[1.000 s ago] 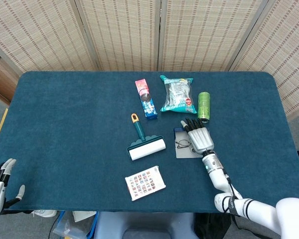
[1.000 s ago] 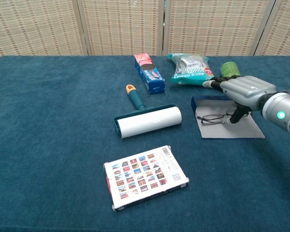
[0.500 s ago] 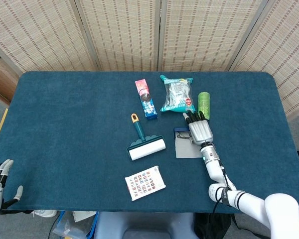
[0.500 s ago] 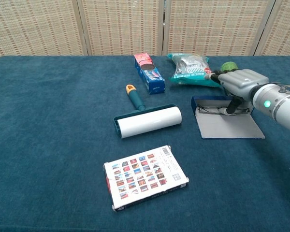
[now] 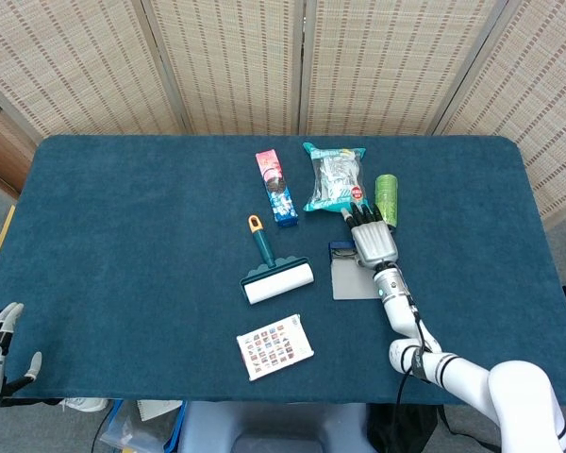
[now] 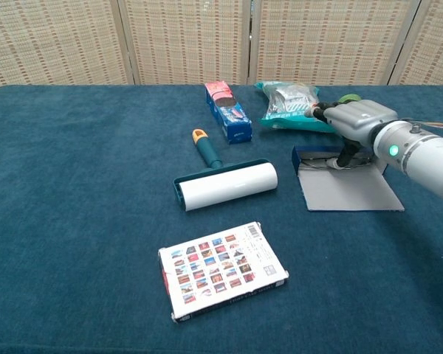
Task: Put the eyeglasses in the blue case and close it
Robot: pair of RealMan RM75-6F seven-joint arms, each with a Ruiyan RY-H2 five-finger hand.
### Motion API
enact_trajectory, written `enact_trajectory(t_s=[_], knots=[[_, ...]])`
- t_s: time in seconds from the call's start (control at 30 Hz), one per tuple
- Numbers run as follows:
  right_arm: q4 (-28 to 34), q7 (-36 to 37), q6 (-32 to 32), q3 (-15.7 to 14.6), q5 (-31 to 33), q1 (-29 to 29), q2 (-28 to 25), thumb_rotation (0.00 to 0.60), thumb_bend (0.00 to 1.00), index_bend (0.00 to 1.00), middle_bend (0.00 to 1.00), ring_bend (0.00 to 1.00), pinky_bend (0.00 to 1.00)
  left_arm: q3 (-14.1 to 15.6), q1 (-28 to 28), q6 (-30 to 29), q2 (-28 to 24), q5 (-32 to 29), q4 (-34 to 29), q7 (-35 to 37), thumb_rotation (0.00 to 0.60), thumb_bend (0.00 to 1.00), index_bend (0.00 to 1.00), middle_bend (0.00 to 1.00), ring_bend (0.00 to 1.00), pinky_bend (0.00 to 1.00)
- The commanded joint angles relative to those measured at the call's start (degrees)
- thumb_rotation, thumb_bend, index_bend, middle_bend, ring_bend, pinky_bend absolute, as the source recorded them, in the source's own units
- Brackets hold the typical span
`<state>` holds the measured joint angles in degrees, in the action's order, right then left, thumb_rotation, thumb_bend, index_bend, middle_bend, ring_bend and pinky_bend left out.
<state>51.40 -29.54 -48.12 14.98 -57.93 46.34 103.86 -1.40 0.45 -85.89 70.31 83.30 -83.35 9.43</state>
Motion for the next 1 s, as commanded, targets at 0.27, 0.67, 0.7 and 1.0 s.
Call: enact_trajectory(t_s=[0.27,0.67,0.7,1.0], knots=[[3.15,0.41,-1.13,-1.59,-1.05,-1.51,-2.25,0.600,0.28,0.00,0.00,0.00,0.00,-0.07,-0.09,-0.15,-0.10,0.36,-0.24,-0.09,0.600,0.40,0.00,0.00,0.00,0.00],[15.85,2.26,-8.75,-4.94,-4.61,-8.23,-10.90,0.600,0.29,0.00,0.00,0.00,0.00,-0.15,-0.93,-0.28,-0.38,1.85,-1.51,-0.95,0.600,0.40,0.00,0.00,0.00,0.00],[15.88,2.22,-8.58,-5.10,-4.49,-8.37,-11.07,0.600,0.28,0.00,0.00,0.00,0.00,-0.16,-1.02,-0.27,-0.43,1.96,-1.70,-1.12,0.600,0.40,0.00,0.00,0.00,0.00],[10.92,0.84,-4.65,-4.75,-3.11,-5.97,-7.49,0.600,0.28,0.00,0.00,0.00,0.00,-0.09,-1.11,-0.21,-0.78,1.81,-2.88,-2.32,0.600,0.40,0.00,0.00,0.00,0.00]])
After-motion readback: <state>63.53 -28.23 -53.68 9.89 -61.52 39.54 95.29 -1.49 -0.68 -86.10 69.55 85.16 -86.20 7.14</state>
